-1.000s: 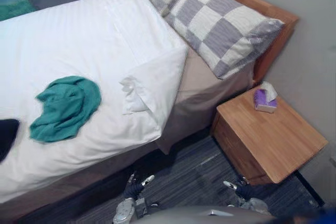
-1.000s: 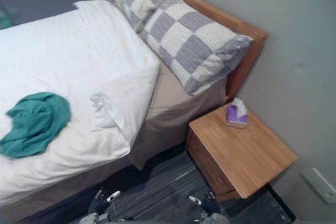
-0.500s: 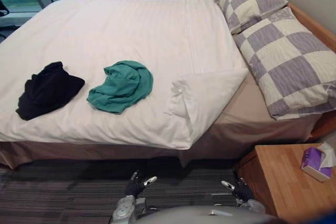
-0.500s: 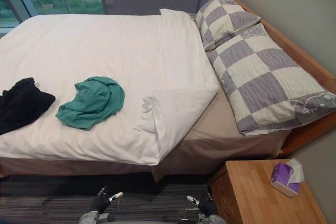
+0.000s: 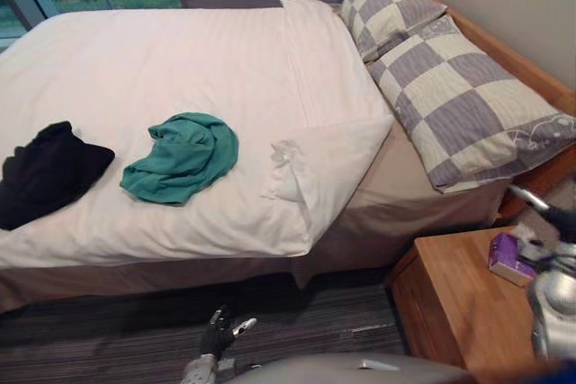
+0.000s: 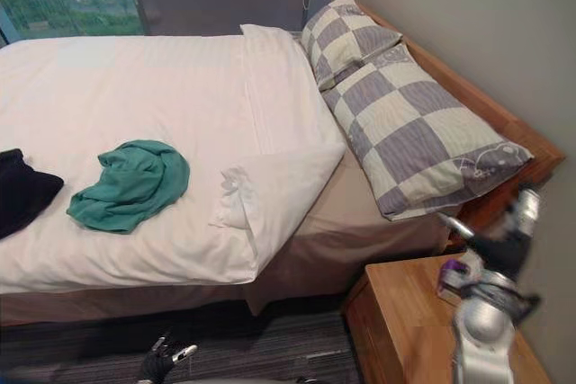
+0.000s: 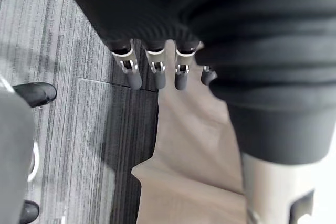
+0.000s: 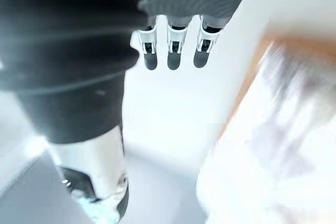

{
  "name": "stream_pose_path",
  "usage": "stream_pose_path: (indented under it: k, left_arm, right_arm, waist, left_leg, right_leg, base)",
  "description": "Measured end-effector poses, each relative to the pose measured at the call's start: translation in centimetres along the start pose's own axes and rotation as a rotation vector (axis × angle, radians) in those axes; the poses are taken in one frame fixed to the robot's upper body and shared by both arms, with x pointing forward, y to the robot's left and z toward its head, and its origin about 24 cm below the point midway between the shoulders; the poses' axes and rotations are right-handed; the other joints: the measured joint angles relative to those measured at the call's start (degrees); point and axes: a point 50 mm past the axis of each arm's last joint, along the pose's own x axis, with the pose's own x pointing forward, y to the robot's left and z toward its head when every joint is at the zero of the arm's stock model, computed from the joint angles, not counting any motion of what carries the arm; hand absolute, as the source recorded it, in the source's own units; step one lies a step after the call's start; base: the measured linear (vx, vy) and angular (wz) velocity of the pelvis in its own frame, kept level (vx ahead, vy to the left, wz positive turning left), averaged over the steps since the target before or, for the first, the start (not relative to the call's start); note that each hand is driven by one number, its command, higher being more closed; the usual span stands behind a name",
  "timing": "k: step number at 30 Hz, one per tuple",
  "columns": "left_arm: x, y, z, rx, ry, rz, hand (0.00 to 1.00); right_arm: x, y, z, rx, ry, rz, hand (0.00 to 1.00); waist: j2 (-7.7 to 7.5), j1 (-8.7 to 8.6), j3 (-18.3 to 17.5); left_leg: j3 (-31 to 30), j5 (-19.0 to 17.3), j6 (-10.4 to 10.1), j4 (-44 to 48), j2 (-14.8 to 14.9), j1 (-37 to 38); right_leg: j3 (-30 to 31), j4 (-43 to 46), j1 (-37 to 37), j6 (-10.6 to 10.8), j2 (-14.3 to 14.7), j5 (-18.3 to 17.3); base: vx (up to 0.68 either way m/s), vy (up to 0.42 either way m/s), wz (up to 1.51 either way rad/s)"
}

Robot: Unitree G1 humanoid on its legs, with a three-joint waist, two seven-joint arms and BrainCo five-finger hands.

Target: Tidy the bed and pick cloth on bed and put in laundry

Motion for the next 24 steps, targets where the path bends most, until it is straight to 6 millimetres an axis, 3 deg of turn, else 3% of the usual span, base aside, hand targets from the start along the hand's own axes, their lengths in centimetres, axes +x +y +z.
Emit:
stream_pose_path:
  k: [5, 9, 11, 12, 14, 18, 20, 21, 24]
  left_arm:
    - [-0.1, 0.1, -0.5, 0.056, 0.044, -0.023, 0.00]
    - [-0.2, 0.1, -1.2, 0.085, 0.084, -0.034, 0.00]
    - [0.2, 0.2, -0.5, 0.108, 0.070, -0.043, 0.00]
    - [0.4, 0.2, -0.2, 0.112, 0.064, -0.044, 0.00]
    - [1.2, 0.4, 1.4, 0.127, 0.023, -0.045, 0.00]
    - [2.3, 1.0, 4.8, 0.154, -0.076, -0.046, 0.00]
    - [2.6, 0.8, 6.0, 0.149, -0.120, -0.053, 0.00]
    - [2.8, 0.2, 7.1, 0.158, -0.157, -0.073, 0.00]
    - [2.9, -0.5, 8.1, 0.137, -0.196, -0.094, 0.00]
  right_arm:
    - [3.8, 5.5, 1.1, -0.038, -0.044, 0.224, 0.00]
    - [7.1, 7.6, 1.7, -0.135, -0.038, 0.310, 0.00]
    - [9.7, 8.5, 2.6, -0.181, -0.034, 0.308, 0.00]
    - [10.3, 8.5, 3.0, -0.190, -0.038, 0.303, 0.00]
    - [13.0, 8.9, 5.6, -0.241, -0.103, 0.284, 0.00]
    - [16.2, 8.8, 9.7, -0.239, -0.176, 0.203, 0.00]
    - [16.8, 8.3, 11.0, -0.250, -0.214, 0.185, 0.00]
    - [17.5, 7.6, 12.0, -0.271, -0.240, 0.164, 0.00]
    - [18.3, 6.8, 12.4, -0.309, -0.236, 0.143, 0.00]
  waist:
    - [1.47, 0.69, 0.45]
    - [2.52, 2.30, 1.29]
    - [2.33, 3.23, 3.74]
    - [2.21, 3.55, 4.52]
    - [1.21, 4.74, 7.78]
    - [0.33, 5.37, 13.89]
    - [0.95, 5.57, 15.83]
    - [2.03, 6.34, 17.78]
    - [3.53, 6.74, 20.36]
  left_leg:
    - [-3.13, 0.24, 0.36, 0.03, -1.44, -1.34]
    - [-5.53, 0.98, 0.97, 0.02, -1.60, -3.42]
    - [-7.92, 2.04, 1.32, 0.01, -1.60, -5.21]
    - [-8.38, 2.33, 1.49, 0.02, -1.50, -5.73]
    - [-9.69, 3.89, 1.86, 0.03, -1.20, -8.89]
    - [-12.21, 6.19, 2.38, 0.06, -0.82, -13.25]
    - [-12.73, 6.81, 2.66, 0.06, -0.92, -14.86]
    - [-13.02, 7.55, 3.03, 0.10, -1.14, -16.58]
    - [-13.54, 8.42, 3.40, 0.09, -1.43, -18.29]
  right_leg:
    - [-0.72, 0.20, 0.05, -0.23, -0.63, -0.11]
    - [-2.17, 0.45, -1.04, -0.25, -0.79, -0.10]
    - [-3.82, 0.92, -1.81, -0.41, -0.81, -0.08]
    - [-3.92, 1.01, -2.16, -0.58, -0.75, 0.03]
    - [-3.94, 1.83, -5.32, -1.41, -0.40, 0.66]
    - [-3.66, 2.17, -8.50, -1.95, 0.20, 2.03]
    - [-3.51, 2.91, -10.14, -1.88, 0.12, 2.08]
    - [-2.89, 3.76, -12.20, -1.67, -0.03, 2.26]
    - [-2.47, 4.74, -14.19, -1.52, -0.21, 2.35]
  base:
    - [0.05, 0.027, 0.27]
    - [-0.01, 0.009, 0.29]
    - [-0.07, 0.000, 0.45]
    - [-0.12, 0.003, 0.33]
    - [-0.13, 0.006, 0.25]
    - [-0.12, 0.014, 0.30]
    - [-0.11, 0.039, 0.20]
    - [-0.07, 0.043, 0.04]
    - [-0.06, 0.033, 0.04]
